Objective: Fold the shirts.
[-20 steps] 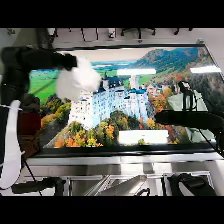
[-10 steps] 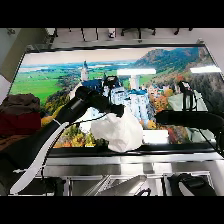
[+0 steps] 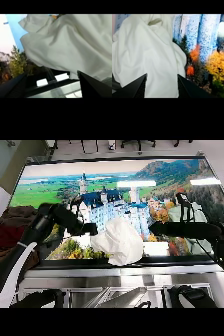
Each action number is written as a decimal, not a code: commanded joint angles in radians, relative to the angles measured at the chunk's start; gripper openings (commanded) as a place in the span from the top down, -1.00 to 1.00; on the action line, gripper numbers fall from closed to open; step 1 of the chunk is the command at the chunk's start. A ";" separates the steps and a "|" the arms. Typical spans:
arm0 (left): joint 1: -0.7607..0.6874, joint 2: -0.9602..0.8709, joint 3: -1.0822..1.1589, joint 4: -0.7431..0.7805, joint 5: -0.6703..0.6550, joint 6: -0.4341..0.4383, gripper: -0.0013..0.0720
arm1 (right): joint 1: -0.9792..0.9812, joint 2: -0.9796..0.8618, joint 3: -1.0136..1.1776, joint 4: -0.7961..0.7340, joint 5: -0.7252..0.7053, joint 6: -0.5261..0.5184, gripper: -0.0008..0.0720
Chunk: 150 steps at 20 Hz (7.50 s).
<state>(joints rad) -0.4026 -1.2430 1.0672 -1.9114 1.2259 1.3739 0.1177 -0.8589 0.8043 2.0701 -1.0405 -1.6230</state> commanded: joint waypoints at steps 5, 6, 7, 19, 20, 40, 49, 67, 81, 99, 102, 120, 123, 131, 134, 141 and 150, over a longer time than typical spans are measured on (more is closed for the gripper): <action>0.145 0.028 -0.407 -0.361 -0.356 0.227 -0.92 | -0.086 -0.341 0.000 0.161 -0.087 -0.136 -0.20; 0.148 -0.002 -0.391 -0.370 -0.354 0.238 -0.92 | -0.093 -0.383 0.000 0.164 -0.080 -0.137 -0.20; 0.142 -0.035 -0.369 -0.369 -0.352 0.243 -0.92 | -0.093 -0.425 0.000 0.168 -0.073 -0.155 -0.20; 0.068 -0.190 -0.161 -0.335 -0.310 0.241 0.91 | -0.077 -0.640 0.013 0.340 -0.021 -0.373 0.93; 0.077 -0.159 -0.168 -0.335 -0.315 0.241 0.91 | -0.077 -0.637 0.026 0.356 -0.025 -0.383 0.93; 0.351 0.594 0.525 -0.175 -0.183 0.151 0.91 | -0.105 -0.068 1.146 0.187 -0.213 -0.341 0.93; 0.147 0.254 -0.158 -0.227 -0.349 0.201 0.91 | 0.076 -0.357 0.340 0.241 0.051 -0.391 0.93; 0.460 -0.108 0.048 -0.228 0.044 0.408 -0.92 | -0.500 -0.320 0.144 0.220 -0.183 -0.353 -0.33; 0.367 -0.265 -0.086 -0.418 -0.187 0.556 -0.44 | -0.329 -0.513 -0.207 0.291 0.037 -0.397 -0.34; 0.328 0.218 0.493 -0.393 -0.057 0.355 0.91 | -0.341 -0.055 0.798 0.344 0.012 -0.391 0.93; 0.314 0.328 0.777 -0.391 -0.056 0.294 0.91 | -0.342 0.056 1.078 0.192 0.050 -0.394 0.93; 0.165 0.167 0.003 -0.332 -0.095 0.293 0.91 | -0.150 0.003 0.251 0.331 -0.030 -0.390 0.93; 0.148 0.015 -0.165 -0.336 -0.233 0.322 0.91 | -0.111 -0.058 -0.058 0.332 0.178 -0.399 0.93; 0.191 -0.336 0.077 -0.340 -0.195 0.394 0.52 | -0.116 -0.296 0.009 0.323 0.327 -0.435 0.93; 0.256 -0.397 0.197 -0.340 0.074 0.407 -0.95 | -0.116 -0.307 0.056 0.319 0.335 -0.435 0.93; 0.468 -0.242 0.149 -0.341 0.137 0.433 -0.95 | -0.116 -0.311 0.062 0.285 0.323 -0.434 0.93; 0.443 -0.310 0.031 -0.500 -0.116 0.530 -0.94 | -0.116 -0.327 0.062 0.286 0.319 -0.431 0.93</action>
<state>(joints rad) 0.0666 -1.5120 1.1000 -2.3413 1.1892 1.8622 0.0006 -1.1835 0.8654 2.3569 -0.7181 -2.0579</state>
